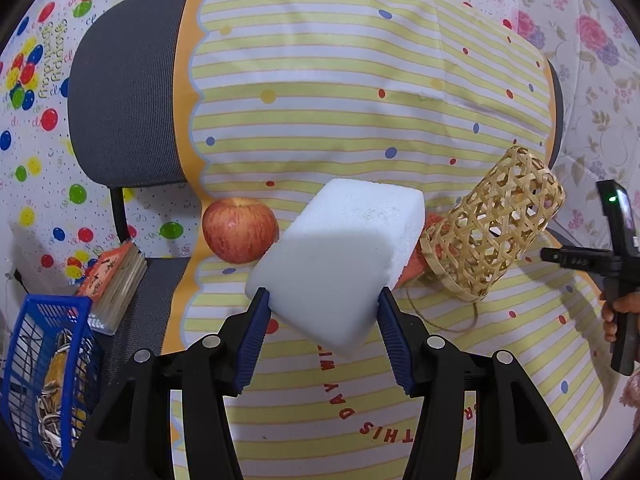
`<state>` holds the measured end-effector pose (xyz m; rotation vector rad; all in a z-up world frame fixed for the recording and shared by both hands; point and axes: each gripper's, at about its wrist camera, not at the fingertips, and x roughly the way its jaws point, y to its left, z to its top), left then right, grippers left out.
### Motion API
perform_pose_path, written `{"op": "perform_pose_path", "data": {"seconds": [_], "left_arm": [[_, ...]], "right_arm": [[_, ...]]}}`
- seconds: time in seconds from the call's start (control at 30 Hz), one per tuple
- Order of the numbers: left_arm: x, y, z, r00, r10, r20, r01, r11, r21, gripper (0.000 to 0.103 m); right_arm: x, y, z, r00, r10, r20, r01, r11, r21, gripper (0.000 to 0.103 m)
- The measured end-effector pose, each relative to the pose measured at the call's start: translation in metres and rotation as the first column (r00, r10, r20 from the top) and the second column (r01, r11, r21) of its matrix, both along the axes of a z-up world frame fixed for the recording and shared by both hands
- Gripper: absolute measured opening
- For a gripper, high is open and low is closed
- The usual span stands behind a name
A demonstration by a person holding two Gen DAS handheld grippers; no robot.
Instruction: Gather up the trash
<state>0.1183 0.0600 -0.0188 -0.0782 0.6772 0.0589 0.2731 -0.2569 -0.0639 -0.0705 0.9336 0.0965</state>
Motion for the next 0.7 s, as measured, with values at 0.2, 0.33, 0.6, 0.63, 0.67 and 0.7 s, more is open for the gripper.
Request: {"op": "perform_pose_path", "data": {"seconds": [0.2,0.33,0.6,0.63,0.67,0.7], "left_arm": [[0.011,0.004,-0.006,1.0,0.01,-0.009,-0.01,1.0,0.002,0.055],[0.02,0.008,-0.01,1.0,0.016,-0.016,-0.016,1.0,-0.003,0.055],[0.029,0.011,-0.017,0.999,0.018,-0.029,-0.018,1.0,-0.023,0.055],[0.029,0.011,-0.016,0.999,0.019,-0.029,-0.019,1.0,-0.023,0.055],[0.026,0.011,-0.015,0.999,0.019,-0.027,-0.019,1.0,-0.023,0.055],[0.025,0.01,-0.013,1.0,0.017,-0.025,-0.018,1.0,-0.022,0.055]], "right_arm": [[0.028,0.036,-0.023,0.995,0.099,-0.014,-0.1,0.983,-0.153,0.058],[0.045,0.051,-0.025,0.99,0.14,0.025,-0.13,0.963,-0.235,0.058],[0.066,0.07,-0.029,0.967,0.254,0.031,-0.229,0.913,-0.339,0.013],[0.066,0.072,-0.028,0.965,0.258,0.037,-0.231,0.911,-0.342,0.009],[0.064,0.071,-0.025,0.964,0.26,0.051,-0.228,0.912,-0.341,0.006],[0.06,0.068,-0.019,0.963,0.26,0.072,-0.223,0.919,-0.326,0.006]]}}
